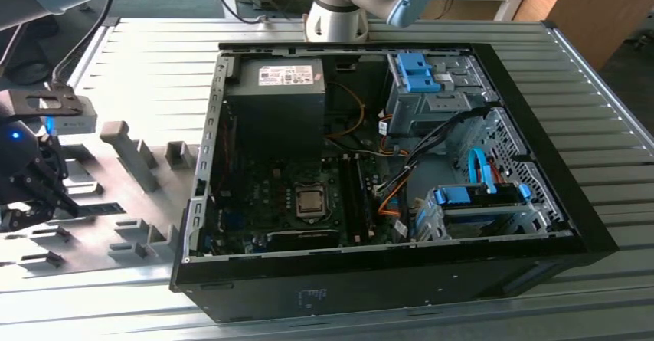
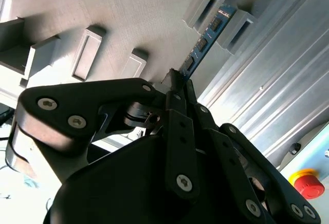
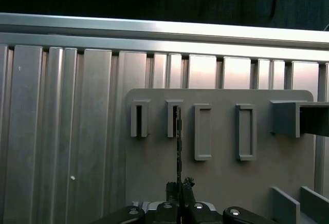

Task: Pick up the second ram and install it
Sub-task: 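Pick up the second ram and move it above second insertion slot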

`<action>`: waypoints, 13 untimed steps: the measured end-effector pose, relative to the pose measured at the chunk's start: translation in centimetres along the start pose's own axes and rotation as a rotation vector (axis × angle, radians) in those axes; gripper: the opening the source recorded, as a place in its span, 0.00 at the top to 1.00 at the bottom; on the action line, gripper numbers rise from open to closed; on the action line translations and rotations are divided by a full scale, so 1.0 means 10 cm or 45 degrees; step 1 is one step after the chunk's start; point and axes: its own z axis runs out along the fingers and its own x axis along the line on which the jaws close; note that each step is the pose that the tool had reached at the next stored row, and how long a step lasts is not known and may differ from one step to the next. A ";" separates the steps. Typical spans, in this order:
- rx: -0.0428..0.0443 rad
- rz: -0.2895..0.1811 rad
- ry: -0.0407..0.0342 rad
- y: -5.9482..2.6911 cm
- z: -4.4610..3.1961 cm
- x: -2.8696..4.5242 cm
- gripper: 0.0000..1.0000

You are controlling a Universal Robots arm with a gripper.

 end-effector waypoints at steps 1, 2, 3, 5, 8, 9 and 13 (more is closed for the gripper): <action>0.000 0.000 0.0001 0.000 -0.009 0.000 0.86; 0.000 0.000 0.0001 0.000 -0.017 0.000 0.86; 0.000 0.000 0.0001 0.000 -0.025 0.000 0.86; 0.000 0.000 0.0001 0.000 -0.040 -0.001 0.86; 0.000 0.000 0.0002 0.000 -0.066 -0.001 0.86; 0.000 0.000 0.0001 0.000 -0.074 -0.001 0.86; 0.000 0.000 0.0002 0.000 -0.113 -0.002 0.86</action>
